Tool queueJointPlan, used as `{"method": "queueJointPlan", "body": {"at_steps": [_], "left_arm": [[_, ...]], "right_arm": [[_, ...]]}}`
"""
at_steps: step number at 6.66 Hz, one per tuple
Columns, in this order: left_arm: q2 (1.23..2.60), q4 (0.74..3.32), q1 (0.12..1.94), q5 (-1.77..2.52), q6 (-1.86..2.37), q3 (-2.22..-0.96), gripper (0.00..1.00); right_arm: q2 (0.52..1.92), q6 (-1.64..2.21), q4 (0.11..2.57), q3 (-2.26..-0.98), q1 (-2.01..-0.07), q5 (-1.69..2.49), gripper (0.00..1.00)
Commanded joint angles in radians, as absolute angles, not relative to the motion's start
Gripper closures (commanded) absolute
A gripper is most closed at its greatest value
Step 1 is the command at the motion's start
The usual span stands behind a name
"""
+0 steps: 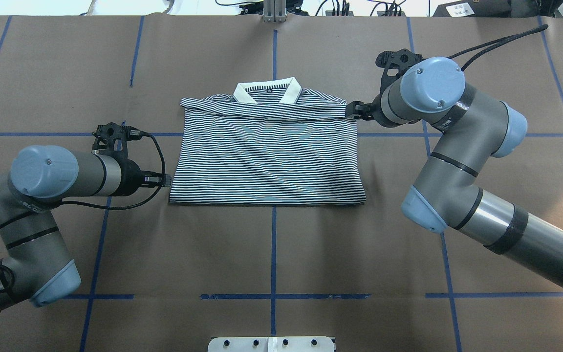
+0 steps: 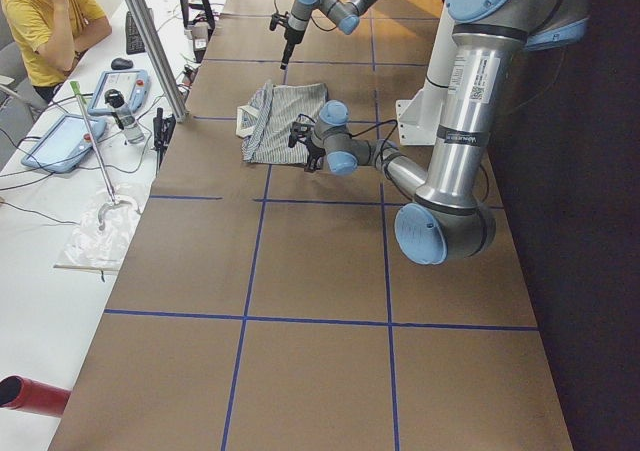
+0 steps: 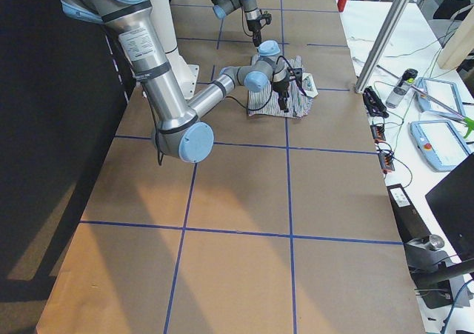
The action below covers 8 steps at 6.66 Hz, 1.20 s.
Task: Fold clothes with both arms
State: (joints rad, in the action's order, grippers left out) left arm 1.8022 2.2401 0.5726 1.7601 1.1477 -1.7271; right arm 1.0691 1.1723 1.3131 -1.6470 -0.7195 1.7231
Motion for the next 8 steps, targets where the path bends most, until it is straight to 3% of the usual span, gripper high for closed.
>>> {"method": "queueJointPlan", "body": {"at_steps": [1,4,5,7,8], "left_arm": [[1.808,2.243,0.545,1.755,1.198,-1.726,0.51],[1.822,2.240,0.509,1.721,1.207,-1.715,0.54],[1.824,2.240,0.508,1.720,1.232,-1.715,0.62],[1.824,2.240,0.488,1.715,1.239,-1.715,0.98],[1.824,2.240,0.480,1.697,1.239,-1.718,1.00]], "right_arm": [[1.069,1.172,1.313,-1.647,-0.721,1.723,0.00],[1.072,1.173,1.315,-1.646,-0.721,1.723,0.00],[1.074,1.173,1.315,-1.644,-0.721,1.723,0.00],[1.075,1.177,1.315,-1.644,-0.721,1.723,0.00],[1.077,1.177,1.315,-1.644,-0.721,1.723,0.00]]}}
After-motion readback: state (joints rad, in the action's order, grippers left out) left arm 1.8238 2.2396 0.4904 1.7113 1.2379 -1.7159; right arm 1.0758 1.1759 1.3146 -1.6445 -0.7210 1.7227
